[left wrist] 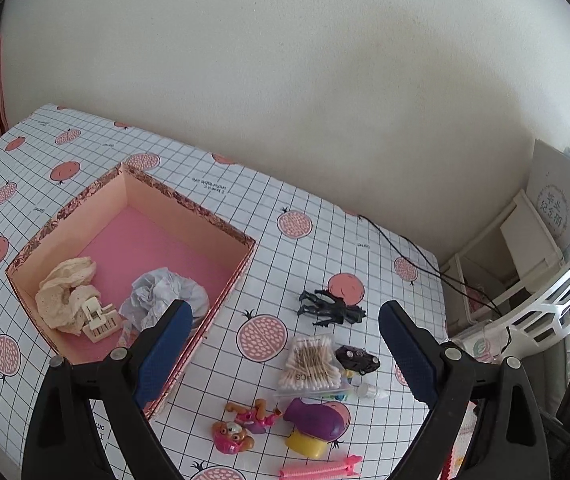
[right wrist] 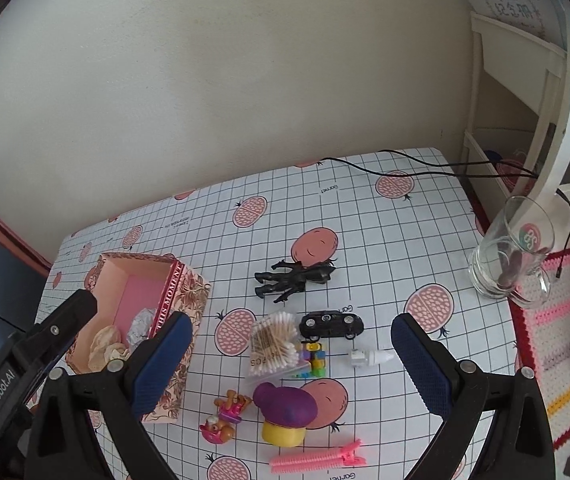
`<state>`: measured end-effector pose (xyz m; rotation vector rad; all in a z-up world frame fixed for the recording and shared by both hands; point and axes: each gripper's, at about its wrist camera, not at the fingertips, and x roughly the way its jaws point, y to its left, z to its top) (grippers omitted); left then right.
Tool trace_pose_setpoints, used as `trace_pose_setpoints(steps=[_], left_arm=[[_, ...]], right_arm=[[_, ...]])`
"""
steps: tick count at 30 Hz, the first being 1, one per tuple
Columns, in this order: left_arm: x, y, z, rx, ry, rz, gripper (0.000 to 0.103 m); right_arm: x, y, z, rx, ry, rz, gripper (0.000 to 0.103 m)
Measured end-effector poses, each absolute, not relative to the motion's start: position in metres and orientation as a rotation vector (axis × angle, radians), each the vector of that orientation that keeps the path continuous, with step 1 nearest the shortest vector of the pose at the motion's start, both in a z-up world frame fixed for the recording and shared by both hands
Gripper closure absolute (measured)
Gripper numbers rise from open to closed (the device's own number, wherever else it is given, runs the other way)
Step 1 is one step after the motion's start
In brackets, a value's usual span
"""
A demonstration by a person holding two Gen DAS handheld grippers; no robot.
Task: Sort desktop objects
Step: 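Move both tools away from the box toward the toys on the table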
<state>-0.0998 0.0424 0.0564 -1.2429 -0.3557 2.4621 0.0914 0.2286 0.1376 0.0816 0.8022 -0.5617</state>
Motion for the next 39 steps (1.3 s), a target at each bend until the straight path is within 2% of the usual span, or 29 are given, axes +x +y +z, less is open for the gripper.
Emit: trace_pose_setpoints(steps=[10,22,28,30,35,39], left_arm=[[-0.100,0.065,0.015,-1.445,-0.245,2.398,0.009],[-0.093,0.081,-0.012,-1.558,-0.157,2.374,0.010],[-0.094,0.077,-0.023,-1.609,-0.156,2.366,0.016],[-0.094,0.076,-0.027,-1.626,-0.158,2.361,0.016],[-0.096,0.074,-0.035,-1.652,-0.162,2.352,0.016],[-0.097,0.072,-0.038,-1.665,-0.172,2.345,0.016]], right_arm=[[0.095,0.196,0.087,0.165,0.985,-0.605,0.002],[0.105,0.187,0.031,0.206,1.174,-0.565,0.002],[0.107,0.185,0.007,0.222,1.246,-0.573,0.003],[0.108,0.185,0.003,0.221,1.261,-0.575,0.007],[0.110,0.187,-0.009,0.231,1.293,-0.560,0.008],[0.111,0.189,-0.017,0.235,1.315,-0.558,0.015]])
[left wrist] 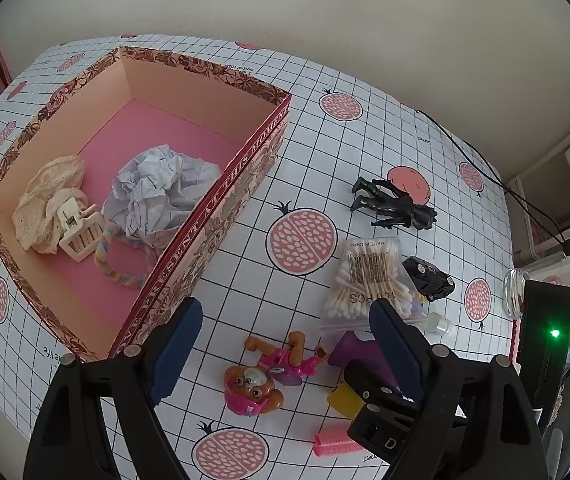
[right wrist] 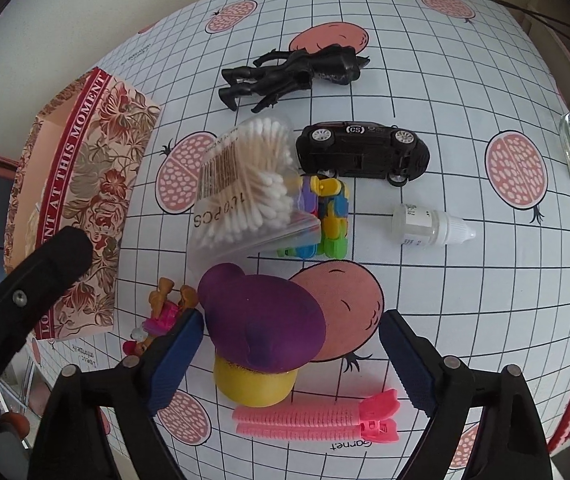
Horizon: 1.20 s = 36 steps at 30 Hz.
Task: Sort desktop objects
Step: 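Move both tools away from the box toward the toys on the table, then close the right gripper on the purple-yellow toy while the left grasps the toy figure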
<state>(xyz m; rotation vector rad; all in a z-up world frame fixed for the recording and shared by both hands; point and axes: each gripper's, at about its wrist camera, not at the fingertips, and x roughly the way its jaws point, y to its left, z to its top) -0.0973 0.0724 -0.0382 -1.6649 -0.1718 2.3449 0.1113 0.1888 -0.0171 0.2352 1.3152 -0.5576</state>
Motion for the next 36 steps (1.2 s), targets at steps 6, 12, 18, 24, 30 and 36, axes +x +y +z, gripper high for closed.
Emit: trace_pose_setpoints(steps=[6,12,18,24,30,36], left_arm=[[-0.098,0.071,-0.042,-1.678,-0.168,2.331,0.016],[-0.098,0.074,-0.047,-1.695,-0.135,2.315,0.016],[-0.097,0.076,-0.052,-1.709,-0.125,2.297,0.016],[-0.097,0.079,-0.056,-1.716,-0.094,2.279,0.016],[-0.095,0.086,-0.063,-1.736,-0.035,2.256,0.016],[-0.091,0.095,-0.073,-1.748,0.046,2.226,0.017]], right_arm=[[0.113,0.193,-0.024,0.242,1.327,-0.540,0.025],[0.113,0.193,-0.030,0.280,1.339,-0.503,0.037],[0.110,0.190,-0.028,0.294,1.327,-0.507,0.038],[0.102,0.178,-0.020,0.312,1.303,-0.551,0.038],[0.093,0.163,-0.012,0.353,1.274,-0.586,0.038],[0.087,0.155,-0.007,0.378,1.257,-0.603,0.038]])
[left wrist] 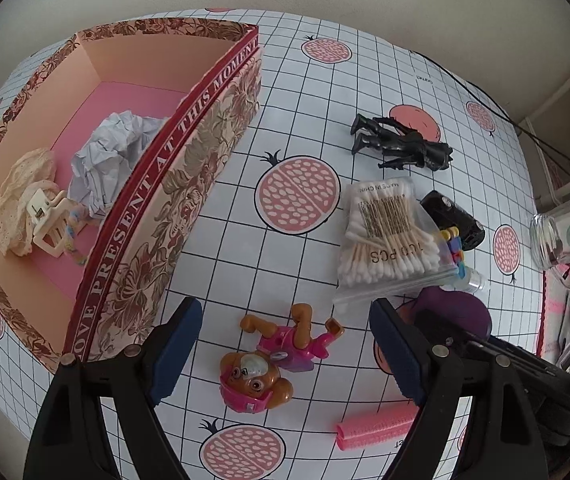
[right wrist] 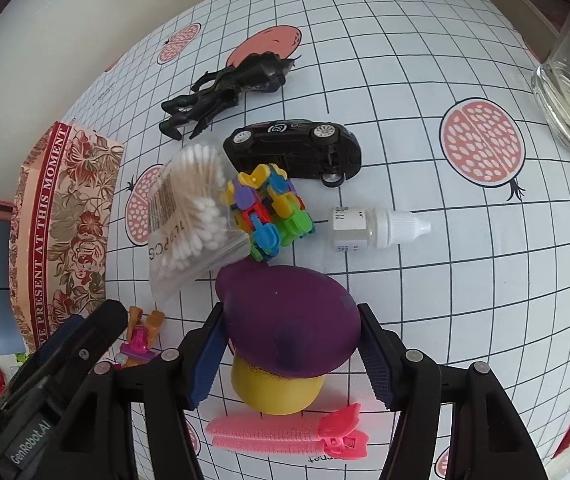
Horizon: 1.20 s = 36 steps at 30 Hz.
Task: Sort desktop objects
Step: 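Close the right gripper on the purple-yellow toy while the left grasps the toy figure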
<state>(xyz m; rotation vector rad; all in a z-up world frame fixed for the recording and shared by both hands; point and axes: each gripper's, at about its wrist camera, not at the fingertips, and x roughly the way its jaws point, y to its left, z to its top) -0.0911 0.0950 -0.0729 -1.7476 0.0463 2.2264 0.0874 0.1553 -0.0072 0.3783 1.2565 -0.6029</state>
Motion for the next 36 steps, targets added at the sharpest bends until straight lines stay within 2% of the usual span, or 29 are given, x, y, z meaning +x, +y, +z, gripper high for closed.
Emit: trace_pose_setpoints(steps=[3,14,15,16,17,22,23,36], left_arm=[[-0.092,0.094,-0.075,-1.758,0.031,2.205,0.017],[-0.087,0.100,-0.099,-1.815,0.159,2.137,0.018],[-0.086,0.101,-0.101,-1.817,0.171,2.129,0.022],[-0.085,0.102,-0.103,-1.822,0.181,2.121,0.033],[-0.085,0.103,-0.105,-1.832,0.185,2.112,0.040],[-0.082,0.107,-0.108,-1.822,0.229,2.112,0.047],[-0.081,0.106,-0.108,-1.814,0.232,2.117,0.051],[-0.088,0.093,-0.098,-1.784,0.101,2.143,0.051]], right_arm=[[0.087,0.155,-0.008,0.384,1.259,-0.591,0.038],[0.088,0.155,-0.005,0.394,1.253,-0.587,0.038],[0.088,0.155,-0.004,0.393,1.253,-0.585,0.038],[0.089,0.155,-0.004,0.393,1.254,-0.584,0.038],[0.091,0.158,-0.006,0.392,1.254,-0.583,0.038],[0.088,0.152,-0.002,0.382,1.259,-0.574,0.038],[0.088,0.151,-0.002,0.380,1.260,-0.573,0.038],[0.082,0.154,0.003,0.334,1.270,-0.552,0.038]])
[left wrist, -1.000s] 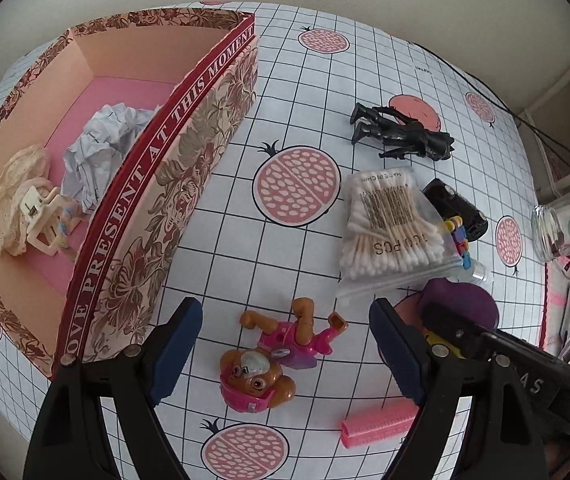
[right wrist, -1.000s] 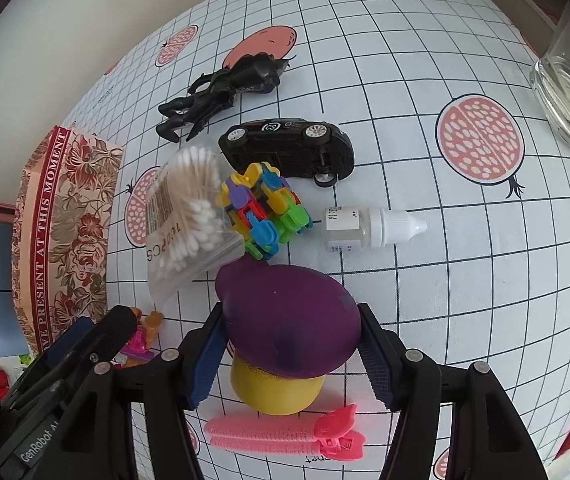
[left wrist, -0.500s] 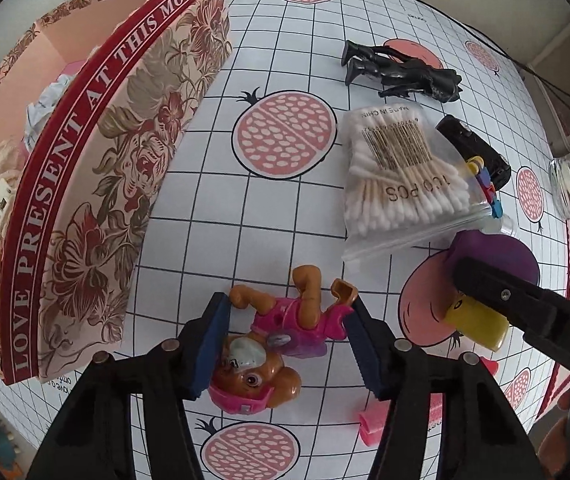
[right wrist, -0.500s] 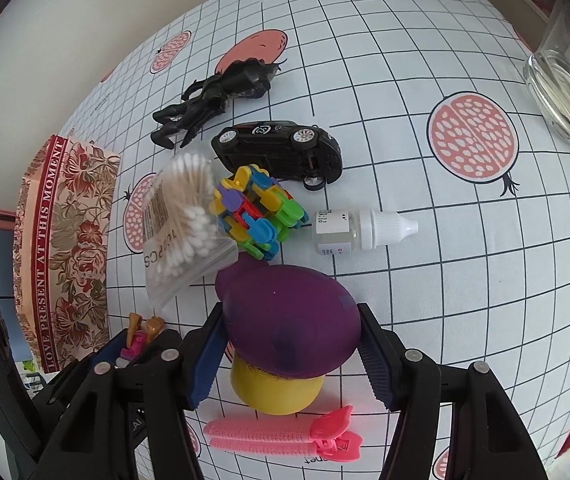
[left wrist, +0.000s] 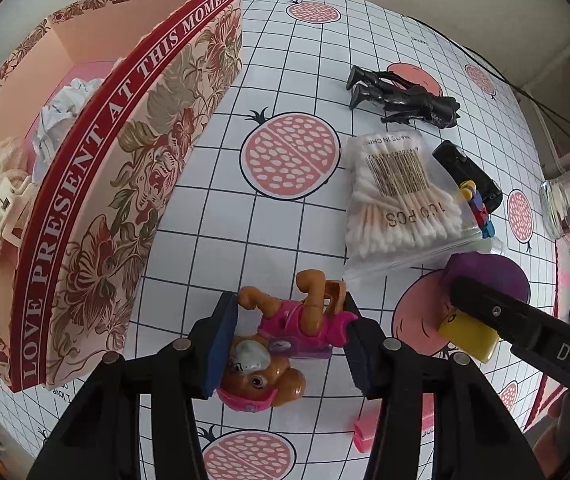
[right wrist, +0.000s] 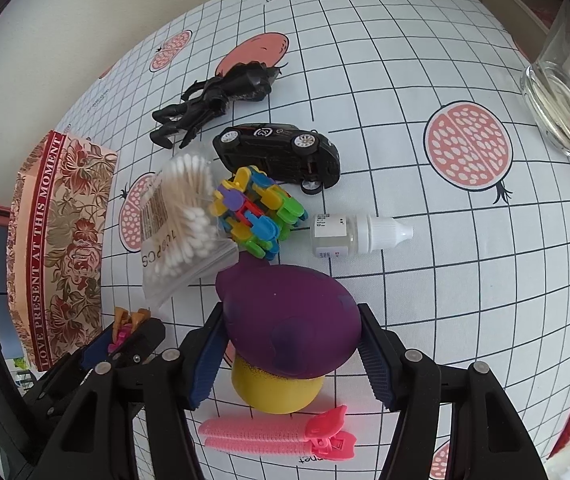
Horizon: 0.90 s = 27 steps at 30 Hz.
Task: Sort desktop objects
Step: 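Close the right gripper on the purple-yellow toy while the left grasps the toy figure, then lift and carry the figure with the left tool while the right carries the purple toy to the box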
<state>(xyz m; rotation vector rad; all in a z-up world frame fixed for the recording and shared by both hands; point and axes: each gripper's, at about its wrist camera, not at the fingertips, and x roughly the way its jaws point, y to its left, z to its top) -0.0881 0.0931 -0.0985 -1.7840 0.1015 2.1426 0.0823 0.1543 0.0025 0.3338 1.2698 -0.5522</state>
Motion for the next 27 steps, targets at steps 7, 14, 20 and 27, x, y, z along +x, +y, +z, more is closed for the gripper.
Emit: trace_pose_setpoints(steps=[7,14,20,27], left_arm=[[-0.096,0.089,-0.076,-1.723,-0.004,2.158,0.072],[-0.101,0.089,-0.065,-1.681,-0.072,2.179,0.072],[-0.105,0.082,-0.043,-1.599,-0.133,2.219,0.072],[-0.109,0.064,-0.001,-1.448,-0.237,2.303,0.072]], right_arm=[[0.090,0.158,0.032,0.309,1.181,-0.502,0.038],[0.099,0.165,0.065,0.281,1.092,-0.450,0.038],[0.109,0.183,0.083,0.255,1.026,-0.412,0.038],[0.109,0.208,0.111,0.227,0.931,-0.340,0.038]])
